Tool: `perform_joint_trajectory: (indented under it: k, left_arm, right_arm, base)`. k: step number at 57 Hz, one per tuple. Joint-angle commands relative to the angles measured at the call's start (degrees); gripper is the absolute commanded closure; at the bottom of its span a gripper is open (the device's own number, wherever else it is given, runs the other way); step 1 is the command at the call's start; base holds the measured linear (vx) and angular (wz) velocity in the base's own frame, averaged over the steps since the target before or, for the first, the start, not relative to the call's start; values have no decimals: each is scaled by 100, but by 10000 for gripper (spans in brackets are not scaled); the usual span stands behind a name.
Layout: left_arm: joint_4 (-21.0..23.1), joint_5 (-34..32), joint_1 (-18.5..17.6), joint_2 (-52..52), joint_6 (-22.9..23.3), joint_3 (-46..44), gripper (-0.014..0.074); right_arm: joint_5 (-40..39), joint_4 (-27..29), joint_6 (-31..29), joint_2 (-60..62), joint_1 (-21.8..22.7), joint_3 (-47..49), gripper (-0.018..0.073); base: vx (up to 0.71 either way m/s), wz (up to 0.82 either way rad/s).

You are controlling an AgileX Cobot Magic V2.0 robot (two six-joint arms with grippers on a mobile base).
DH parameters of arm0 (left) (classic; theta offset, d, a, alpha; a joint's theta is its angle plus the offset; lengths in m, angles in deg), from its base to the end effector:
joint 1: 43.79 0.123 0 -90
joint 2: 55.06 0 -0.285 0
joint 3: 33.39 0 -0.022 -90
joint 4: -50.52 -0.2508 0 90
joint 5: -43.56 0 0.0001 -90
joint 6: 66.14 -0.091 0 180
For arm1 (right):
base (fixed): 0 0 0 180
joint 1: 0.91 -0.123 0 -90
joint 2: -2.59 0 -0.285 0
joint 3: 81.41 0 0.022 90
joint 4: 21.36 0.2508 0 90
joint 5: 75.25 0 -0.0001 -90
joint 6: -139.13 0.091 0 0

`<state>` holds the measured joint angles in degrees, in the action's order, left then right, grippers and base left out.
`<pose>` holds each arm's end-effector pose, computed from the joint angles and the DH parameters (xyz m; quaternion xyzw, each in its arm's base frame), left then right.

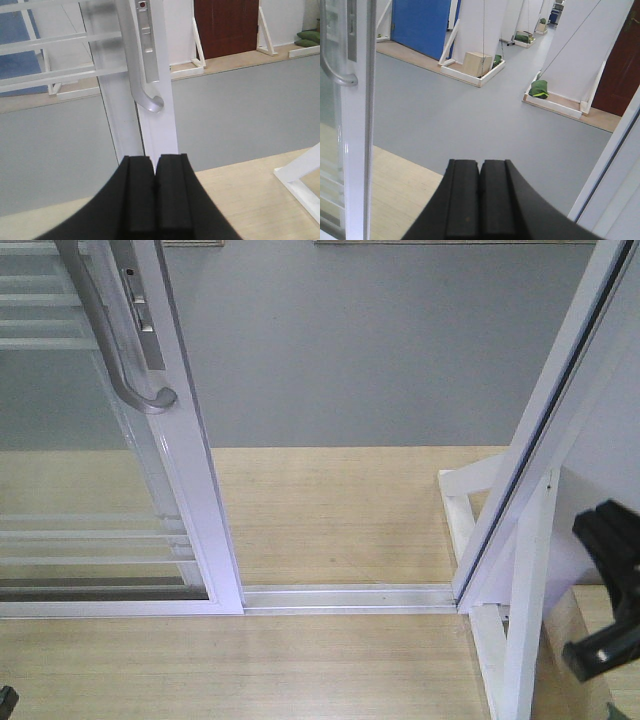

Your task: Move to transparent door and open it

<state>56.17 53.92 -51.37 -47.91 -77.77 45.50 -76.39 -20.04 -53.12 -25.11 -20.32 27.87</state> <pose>0.0556 -0.0090 0.1876 0.0944 0.7392 -0.0154 0.6667 0.0842 0.0296 0.2289 -0.1963 0.7245 0.0487 0.6590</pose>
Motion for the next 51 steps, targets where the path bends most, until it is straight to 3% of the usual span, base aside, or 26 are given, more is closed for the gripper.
perform_joint_trajectory:
  k: [1, 5, 9, 17, 29, 51]
  left_arm:
    - [25, -435, 7, -83, 15, 98, 602]
    - [25, -435, 7, -83, 15, 98, 602]
    - [25, -435, 7, -83, 15, 98, 602]
    - [25, -435, 7, -83, 15, 98, 602]
    - [25, -428, 7, -82, 15, 98, 602]
    - [25, -417, 7, -82, 15, 98, 602]
  right_arm:
    - [-864, 178, 7, 550, 25, -535, 564]
    - [-817, 295, 0, 1047, 25, -869, 564]
    - [-120, 308, -69, 1453, 25, -830, 564]
    - [438, 228, -30, 2066, 125, -842, 564]
    - [482, 261, -4, 2142, 575, -844, 564]
    - [518, 291, -15, 2137, 614, -844, 564]
  base:
    - [0, 0]
    - [0, 0]
    - [0, 0]
    - [0, 0]
    - [0, 0]
    - [0, 0]
